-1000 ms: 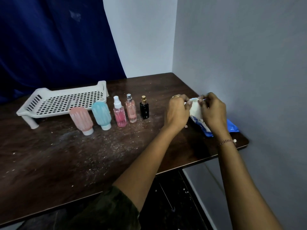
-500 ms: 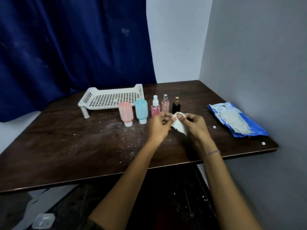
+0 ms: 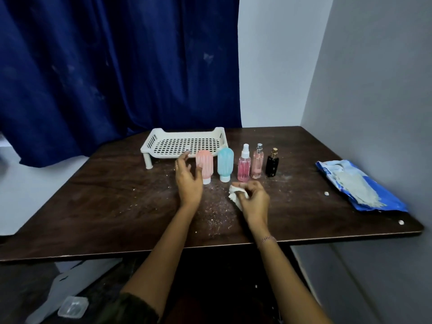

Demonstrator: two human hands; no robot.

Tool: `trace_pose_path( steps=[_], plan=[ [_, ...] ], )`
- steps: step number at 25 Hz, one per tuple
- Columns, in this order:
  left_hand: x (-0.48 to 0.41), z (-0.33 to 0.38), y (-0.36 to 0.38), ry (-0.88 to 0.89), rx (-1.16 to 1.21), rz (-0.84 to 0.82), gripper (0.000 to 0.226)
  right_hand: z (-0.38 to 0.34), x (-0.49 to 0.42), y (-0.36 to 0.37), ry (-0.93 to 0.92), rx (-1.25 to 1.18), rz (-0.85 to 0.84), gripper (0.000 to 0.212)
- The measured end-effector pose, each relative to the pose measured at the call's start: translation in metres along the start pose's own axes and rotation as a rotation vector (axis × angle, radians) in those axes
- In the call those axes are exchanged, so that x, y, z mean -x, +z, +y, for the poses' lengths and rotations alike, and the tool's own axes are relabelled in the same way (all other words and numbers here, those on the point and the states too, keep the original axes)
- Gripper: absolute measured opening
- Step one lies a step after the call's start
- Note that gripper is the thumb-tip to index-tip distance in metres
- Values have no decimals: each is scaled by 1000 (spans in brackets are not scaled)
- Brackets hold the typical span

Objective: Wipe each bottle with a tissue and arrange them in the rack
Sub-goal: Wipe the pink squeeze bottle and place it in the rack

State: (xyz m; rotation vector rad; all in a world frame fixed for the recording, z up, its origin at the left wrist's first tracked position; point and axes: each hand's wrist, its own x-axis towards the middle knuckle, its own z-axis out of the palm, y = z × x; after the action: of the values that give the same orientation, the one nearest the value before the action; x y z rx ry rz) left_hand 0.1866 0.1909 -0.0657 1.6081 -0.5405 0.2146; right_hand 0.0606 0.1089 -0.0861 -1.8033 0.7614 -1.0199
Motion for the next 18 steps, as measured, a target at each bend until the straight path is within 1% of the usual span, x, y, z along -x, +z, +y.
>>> trace_pose_path(
  steps=[2,4,7,10,13,16,18],
  plan=[
    [-13,-16,0,-88,15,-119,59,2,0,0,-28,24,3,21],
    [-21,-30,3,-138,15,-222,64,2,-1,0,-29,37,-11,21],
    [-26,-37,5,-184,87,-306,56,4,-3,1,-16,19,7,21],
    [-29,-36,3,-191,96,-315,41,6,-2,2,29,-58,-11,31],
    [-25,-33,-3,-174,106,-308,36,5,-1,2,45,-81,-27,29],
    [-9,-30,-10,-161,185,-302,30,0,2,3,-54,-126,14,29],
    [0,-30,-14,-157,271,-292,23,-10,3,9,-131,-169,9,22]
  ],
)
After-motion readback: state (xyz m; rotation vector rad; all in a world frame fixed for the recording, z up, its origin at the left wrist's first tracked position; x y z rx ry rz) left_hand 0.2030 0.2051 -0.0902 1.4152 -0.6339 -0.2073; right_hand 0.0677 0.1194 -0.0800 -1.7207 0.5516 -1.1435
